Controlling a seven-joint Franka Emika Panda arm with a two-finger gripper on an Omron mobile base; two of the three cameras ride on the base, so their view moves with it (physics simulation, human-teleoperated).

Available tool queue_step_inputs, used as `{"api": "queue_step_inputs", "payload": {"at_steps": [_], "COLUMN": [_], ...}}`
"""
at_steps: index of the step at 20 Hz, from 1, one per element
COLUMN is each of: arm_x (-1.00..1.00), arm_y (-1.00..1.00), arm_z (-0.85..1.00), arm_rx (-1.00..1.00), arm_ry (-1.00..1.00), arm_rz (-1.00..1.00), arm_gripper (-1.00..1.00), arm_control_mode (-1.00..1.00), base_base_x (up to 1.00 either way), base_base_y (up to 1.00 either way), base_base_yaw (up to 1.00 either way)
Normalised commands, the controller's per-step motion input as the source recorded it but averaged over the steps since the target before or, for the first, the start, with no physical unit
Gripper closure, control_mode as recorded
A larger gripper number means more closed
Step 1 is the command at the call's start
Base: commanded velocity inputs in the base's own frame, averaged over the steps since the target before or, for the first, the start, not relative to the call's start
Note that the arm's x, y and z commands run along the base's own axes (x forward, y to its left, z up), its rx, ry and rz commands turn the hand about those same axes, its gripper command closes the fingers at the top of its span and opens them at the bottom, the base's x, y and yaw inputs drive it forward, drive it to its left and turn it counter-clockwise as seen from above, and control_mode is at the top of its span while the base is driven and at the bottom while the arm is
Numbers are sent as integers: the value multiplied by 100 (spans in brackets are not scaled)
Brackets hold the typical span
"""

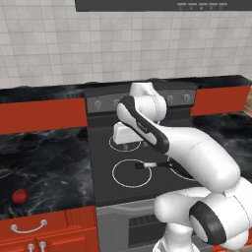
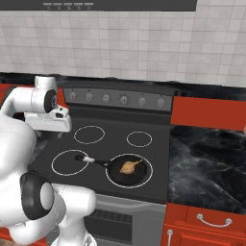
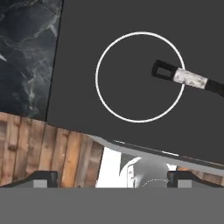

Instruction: Place the pan on the front right burner on the stove. Then place the tomato and the onion in the pan and turn on the front right burner.

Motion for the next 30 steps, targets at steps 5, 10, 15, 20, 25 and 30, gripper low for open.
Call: {"api": "queue_step_inputs", "payload": {"at_steps": [5, 10, 15, 20, 25, 30], "arm_x": [-17, -15, -14, -6, -1, 0], "arm_y": [100, 100, 100, 98, 85, 67], "arm_z": [0, 0, 0, 0, 0, -3], "arm_rx": [0, 0, 0, 2, 3, 2], "arm_ry": [0, 0, 0, -2, -10, -18], "arm_rz": [9, 8, 7, 6, 4, 0], "arm_gripper": [-100, -100, -100, -100, -100, -100], "arm_control_mode": [-100, -100, -100, -100, -100, -100], "base_base_x": [0, 0, 0, 0, 0, 0], "base_base_y": [0, 0, 0, 0, 0, 0], "base_base_yaw": [0, 0, 0, 0, 0, 0]}}
